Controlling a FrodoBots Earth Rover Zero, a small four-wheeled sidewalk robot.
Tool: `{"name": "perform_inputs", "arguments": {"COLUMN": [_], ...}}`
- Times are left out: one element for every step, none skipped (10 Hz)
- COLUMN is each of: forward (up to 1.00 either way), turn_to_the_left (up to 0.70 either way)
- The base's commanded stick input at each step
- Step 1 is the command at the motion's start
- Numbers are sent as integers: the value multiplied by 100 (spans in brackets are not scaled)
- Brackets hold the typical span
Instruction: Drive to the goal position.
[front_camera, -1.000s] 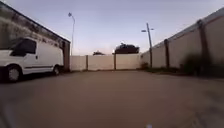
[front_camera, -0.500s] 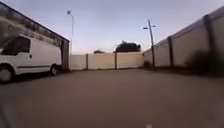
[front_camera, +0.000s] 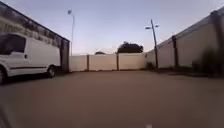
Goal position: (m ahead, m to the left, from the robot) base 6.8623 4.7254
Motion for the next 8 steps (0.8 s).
{"name": "perform_inputs", "arguments": {"forward": [100, 100, 100, 100, 100, 100, 100, 100], "turn_to_the_left": [0, 0, 0, 0, 0, 0, 0, 0]}}
